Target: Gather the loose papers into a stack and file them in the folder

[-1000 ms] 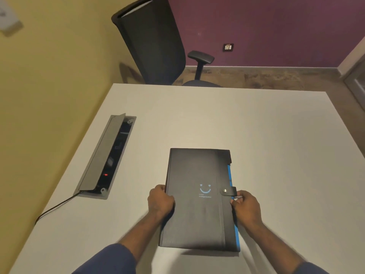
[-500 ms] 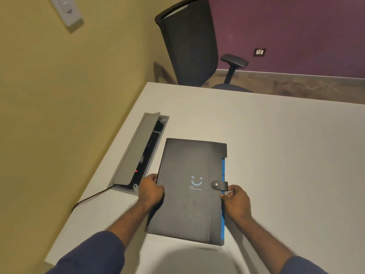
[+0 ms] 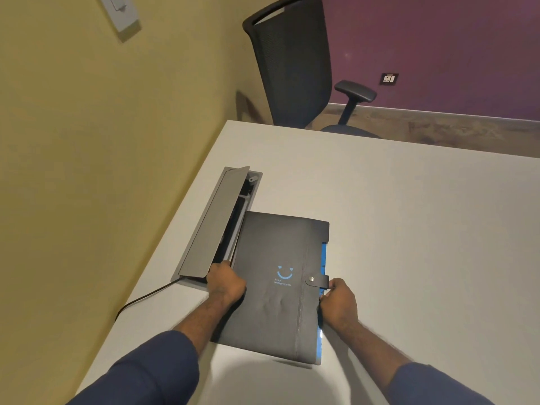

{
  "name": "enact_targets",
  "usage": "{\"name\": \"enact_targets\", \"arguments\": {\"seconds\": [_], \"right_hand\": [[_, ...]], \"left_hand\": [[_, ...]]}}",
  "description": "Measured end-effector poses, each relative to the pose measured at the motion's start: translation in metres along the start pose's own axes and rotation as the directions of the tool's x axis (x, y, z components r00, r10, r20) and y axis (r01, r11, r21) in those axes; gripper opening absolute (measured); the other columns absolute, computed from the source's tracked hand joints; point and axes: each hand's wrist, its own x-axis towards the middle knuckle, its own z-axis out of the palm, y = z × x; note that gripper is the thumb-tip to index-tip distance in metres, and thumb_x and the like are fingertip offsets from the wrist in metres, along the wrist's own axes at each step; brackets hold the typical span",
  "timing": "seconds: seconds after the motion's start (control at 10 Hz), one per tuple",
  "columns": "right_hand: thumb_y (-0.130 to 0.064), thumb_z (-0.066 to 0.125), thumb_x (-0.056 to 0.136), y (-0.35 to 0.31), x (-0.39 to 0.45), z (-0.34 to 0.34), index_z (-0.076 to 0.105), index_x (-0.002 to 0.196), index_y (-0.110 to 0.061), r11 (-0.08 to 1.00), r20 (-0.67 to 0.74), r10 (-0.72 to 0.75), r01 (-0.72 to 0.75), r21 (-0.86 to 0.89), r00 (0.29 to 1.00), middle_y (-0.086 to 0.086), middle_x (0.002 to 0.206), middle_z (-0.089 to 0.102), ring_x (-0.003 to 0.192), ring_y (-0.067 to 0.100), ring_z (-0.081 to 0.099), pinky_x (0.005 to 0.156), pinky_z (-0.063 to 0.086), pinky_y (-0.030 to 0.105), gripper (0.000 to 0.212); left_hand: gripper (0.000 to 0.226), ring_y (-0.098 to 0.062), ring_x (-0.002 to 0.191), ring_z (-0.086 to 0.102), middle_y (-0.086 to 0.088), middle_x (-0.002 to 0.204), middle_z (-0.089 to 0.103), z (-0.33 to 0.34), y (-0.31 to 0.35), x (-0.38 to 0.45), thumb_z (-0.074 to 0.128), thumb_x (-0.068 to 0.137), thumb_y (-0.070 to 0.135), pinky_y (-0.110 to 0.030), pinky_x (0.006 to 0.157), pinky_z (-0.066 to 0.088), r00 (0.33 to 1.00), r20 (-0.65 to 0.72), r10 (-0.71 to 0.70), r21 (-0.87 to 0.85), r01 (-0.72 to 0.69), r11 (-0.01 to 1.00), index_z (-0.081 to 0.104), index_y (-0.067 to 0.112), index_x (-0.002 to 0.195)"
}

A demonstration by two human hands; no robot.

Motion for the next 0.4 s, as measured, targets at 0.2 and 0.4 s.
{"name": "enact_targets", "arguments": {"seconds": [0.2, 0.4], "right_hand": [[-0.008, 0.059, 0.083, 0.003, -0.001, -0.002, 0.049, 0.096, -0.009, 0.998, 0.048, -0.015, 0.018, -0.065, 0.999, 0.004, 0.087, 0.058, 0.076, 0.021, 0.053, 0.065, 0.038, 0.030, 0.016], [-0.018, 0.059, 0.084, 0.007, -0.009, -0.029, 0.057, 0.117, -0.008, 0.956, -0.090, -0.134, 0.105, -0.273, 0.987, 0.007, 0.112, 0.066, 0.103, 0.028, 0.060, 0.083, 0.044, 0.034, 0.034]], "left_hand": [[0.046, -0.031, 0.110, 0.059, -0.015, 0.125, 0.056, 0.005, -0.001, -0.004, 0.072, 0.083, 0.021, -0.037, 0.091, 0.054, 1.000, -0.020, -0.012, 0.064, 0.013, 0.998, 0.060, 0.005, 0.124], [0.064, -0.025, 0.125, 0.052, -0.007, 0.138, 0.055, 0.010, 0.017, -0.028, 0.066, 0.085, 0.047, -0.039, 0.104, 0.046, 0.940, -0.178, 0.291, 0.178, -0.260, 0.949, 0.051, 0.014, 0.138]]}}
